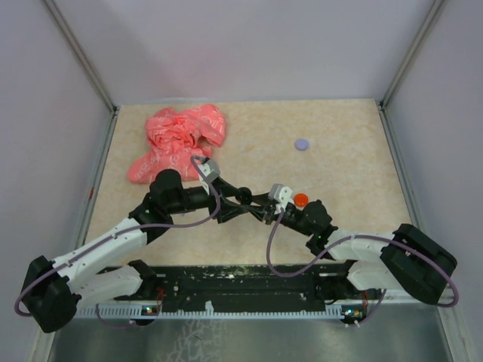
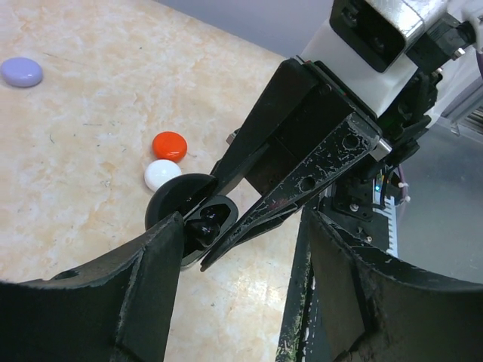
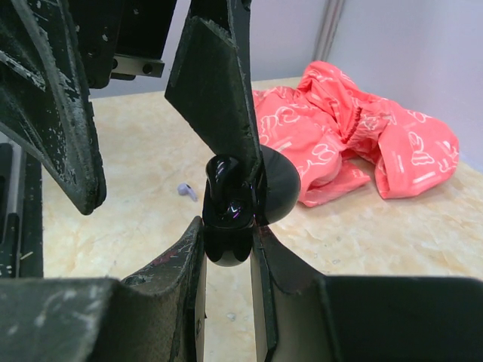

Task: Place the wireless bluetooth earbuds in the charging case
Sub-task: Place the earbud in the charging case, then adjust the earbud with the charging case.

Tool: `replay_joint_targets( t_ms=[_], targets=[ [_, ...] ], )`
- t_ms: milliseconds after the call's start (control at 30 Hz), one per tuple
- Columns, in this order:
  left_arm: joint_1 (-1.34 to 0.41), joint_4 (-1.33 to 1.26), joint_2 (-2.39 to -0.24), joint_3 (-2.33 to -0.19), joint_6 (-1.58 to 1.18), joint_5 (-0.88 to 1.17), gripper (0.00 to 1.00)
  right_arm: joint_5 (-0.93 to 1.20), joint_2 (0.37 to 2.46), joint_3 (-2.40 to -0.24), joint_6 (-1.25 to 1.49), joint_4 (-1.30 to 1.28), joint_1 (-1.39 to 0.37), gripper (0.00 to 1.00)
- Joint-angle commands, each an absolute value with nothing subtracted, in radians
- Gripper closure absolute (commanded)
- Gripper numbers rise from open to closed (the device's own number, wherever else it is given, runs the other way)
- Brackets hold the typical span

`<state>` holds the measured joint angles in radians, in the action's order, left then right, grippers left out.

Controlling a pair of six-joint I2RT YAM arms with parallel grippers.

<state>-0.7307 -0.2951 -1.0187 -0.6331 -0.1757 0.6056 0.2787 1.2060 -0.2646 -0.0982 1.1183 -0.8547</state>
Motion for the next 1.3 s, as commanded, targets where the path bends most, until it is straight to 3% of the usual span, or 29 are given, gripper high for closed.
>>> replay_joint_targets(
  t_ms=[0,333,700,933,1267],
  targets=[
    [-0.747,-0.280,-0.979,-0.672,-0.168,0.529,0.28,0.349,1.219,-0.323,-0.024,1.188,-0.872,1.00],
    [-0.747,-0.033,-0.941,-0.763,-0.306,0.366,0.19,0.290,1.242,-0.335,-0.002,1.157,-0.872,1.00],
    [-0.747,0.272,-0.911,-0.912,-0.507,0.263,0.18,0.290,1.265,-0.345,-0.007,1.147,-0.872,1.00],
    [-0.747,0.267,-0.955,-0.922,-0.536,0.378,0.30,0.297,1.275,-0.350,-0.002,1.147,-0.872,1.00],
    [-0.747,0.288,-1.006,-0.918,-0.514,0.321,0.35,0.303,1.278,-0.351,0.000,1.145,-0.873,1.00]
  ],
)
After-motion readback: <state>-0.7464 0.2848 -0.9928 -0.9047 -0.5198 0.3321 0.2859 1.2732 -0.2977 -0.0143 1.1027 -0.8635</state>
